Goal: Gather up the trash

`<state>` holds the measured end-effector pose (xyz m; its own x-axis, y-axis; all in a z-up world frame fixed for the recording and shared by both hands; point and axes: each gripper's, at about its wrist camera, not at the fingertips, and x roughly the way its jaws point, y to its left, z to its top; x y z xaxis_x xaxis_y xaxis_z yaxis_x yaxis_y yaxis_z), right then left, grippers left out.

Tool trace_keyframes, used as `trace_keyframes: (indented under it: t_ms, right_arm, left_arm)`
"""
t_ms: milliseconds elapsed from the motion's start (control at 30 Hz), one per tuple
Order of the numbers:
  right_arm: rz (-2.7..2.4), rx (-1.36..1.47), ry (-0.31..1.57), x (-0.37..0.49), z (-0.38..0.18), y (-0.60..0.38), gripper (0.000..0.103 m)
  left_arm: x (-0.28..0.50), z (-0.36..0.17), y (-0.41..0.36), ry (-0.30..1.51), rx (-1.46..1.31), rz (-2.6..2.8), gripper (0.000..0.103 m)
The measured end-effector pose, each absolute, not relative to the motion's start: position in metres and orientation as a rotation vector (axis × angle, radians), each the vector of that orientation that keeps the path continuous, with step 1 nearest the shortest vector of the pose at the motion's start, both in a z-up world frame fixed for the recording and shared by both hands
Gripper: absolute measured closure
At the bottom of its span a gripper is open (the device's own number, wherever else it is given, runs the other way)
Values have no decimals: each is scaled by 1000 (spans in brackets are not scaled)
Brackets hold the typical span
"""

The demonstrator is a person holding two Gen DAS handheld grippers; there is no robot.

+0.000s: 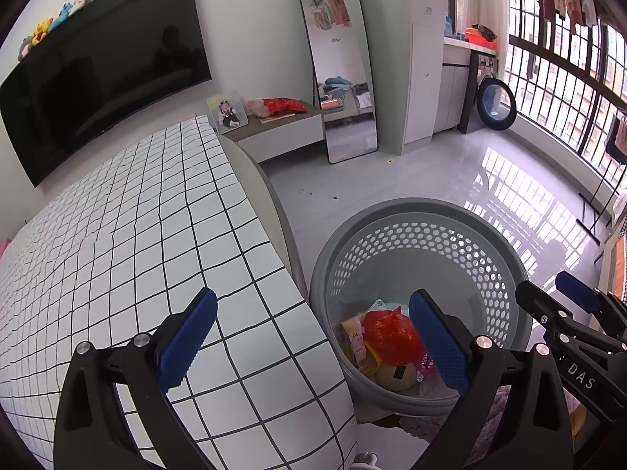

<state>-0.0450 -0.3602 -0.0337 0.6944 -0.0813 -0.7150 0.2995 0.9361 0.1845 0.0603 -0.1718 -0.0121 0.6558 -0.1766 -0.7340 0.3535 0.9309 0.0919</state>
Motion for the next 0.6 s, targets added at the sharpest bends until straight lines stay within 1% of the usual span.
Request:
trace_keyframes:
  t_ms: [600]
  right_arm:
    - [-217,301,779,-45,-36,-360,35]
  left_arm:
    - [62,-16,-174,802,251,-287,7]
